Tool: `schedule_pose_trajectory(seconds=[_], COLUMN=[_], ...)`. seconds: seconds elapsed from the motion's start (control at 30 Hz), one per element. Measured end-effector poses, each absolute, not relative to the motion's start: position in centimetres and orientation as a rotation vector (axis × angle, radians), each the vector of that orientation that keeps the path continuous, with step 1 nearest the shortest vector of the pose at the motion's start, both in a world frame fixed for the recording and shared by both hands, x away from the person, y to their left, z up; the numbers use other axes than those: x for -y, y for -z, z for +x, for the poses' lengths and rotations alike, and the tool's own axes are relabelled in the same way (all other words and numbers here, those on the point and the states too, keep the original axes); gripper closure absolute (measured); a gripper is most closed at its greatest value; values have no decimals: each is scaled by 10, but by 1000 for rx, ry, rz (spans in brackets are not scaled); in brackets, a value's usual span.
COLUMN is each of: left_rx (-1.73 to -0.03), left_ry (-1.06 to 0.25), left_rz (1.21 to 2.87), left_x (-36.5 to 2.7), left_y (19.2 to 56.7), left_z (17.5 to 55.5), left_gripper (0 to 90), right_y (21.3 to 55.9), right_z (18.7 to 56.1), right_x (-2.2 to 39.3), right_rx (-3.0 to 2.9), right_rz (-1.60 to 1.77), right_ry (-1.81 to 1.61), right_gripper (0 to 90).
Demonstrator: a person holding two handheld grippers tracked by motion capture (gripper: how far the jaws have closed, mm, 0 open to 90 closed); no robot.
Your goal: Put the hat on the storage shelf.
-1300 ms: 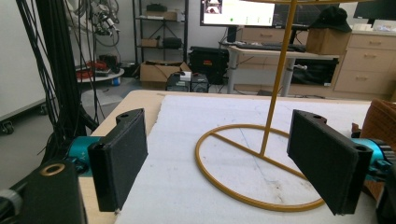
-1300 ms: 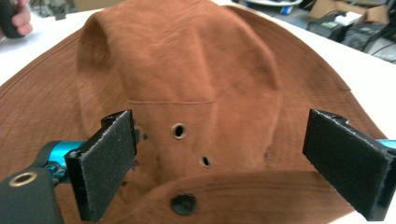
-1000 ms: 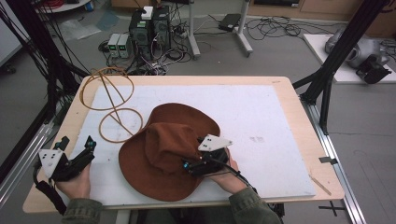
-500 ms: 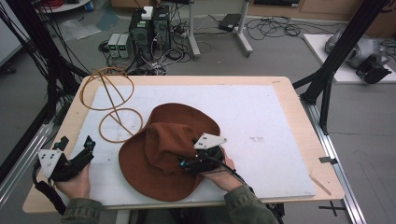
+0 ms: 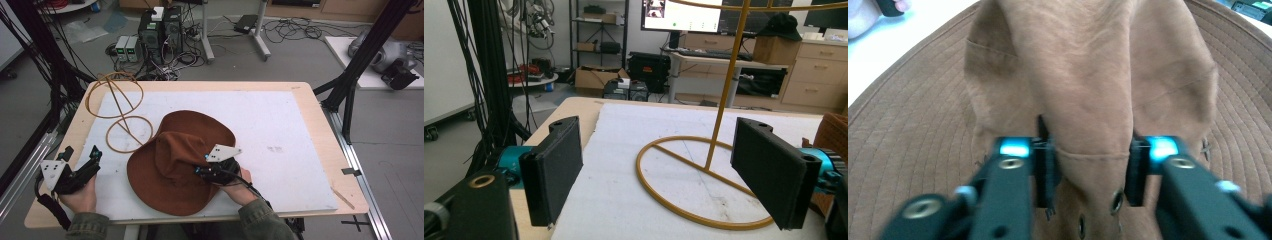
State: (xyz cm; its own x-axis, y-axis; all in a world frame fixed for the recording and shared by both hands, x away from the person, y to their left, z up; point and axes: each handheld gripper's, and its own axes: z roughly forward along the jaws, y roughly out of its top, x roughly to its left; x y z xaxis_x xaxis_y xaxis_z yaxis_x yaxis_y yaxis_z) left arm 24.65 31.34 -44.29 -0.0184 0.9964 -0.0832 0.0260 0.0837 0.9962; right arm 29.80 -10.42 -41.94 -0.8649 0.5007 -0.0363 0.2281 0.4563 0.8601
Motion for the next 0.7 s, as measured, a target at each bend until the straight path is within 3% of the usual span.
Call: schedule_pose_trajectory(seconds=[0.07, 0.13, 0.7], left_rx=[-1281, -1281, -1281], left_ry=[-1142, -1142, -1122], left_rz=[1156, 1158, 1154], left_x=[-313, -313, -315], left_y=[443, 443, 444], left_z=[246, 246, 248], left_gripper=[210, 210, 213], right_y=[420, 420, 423], right_z=[298, 297, 291], right_x=[104, 104, 112], right_rx=[-2423, -2421, -2340], right_rz=[634, 627, 700], right_ry=[-1351, -1343, -1439], right_gripper=[838, 873, 881])
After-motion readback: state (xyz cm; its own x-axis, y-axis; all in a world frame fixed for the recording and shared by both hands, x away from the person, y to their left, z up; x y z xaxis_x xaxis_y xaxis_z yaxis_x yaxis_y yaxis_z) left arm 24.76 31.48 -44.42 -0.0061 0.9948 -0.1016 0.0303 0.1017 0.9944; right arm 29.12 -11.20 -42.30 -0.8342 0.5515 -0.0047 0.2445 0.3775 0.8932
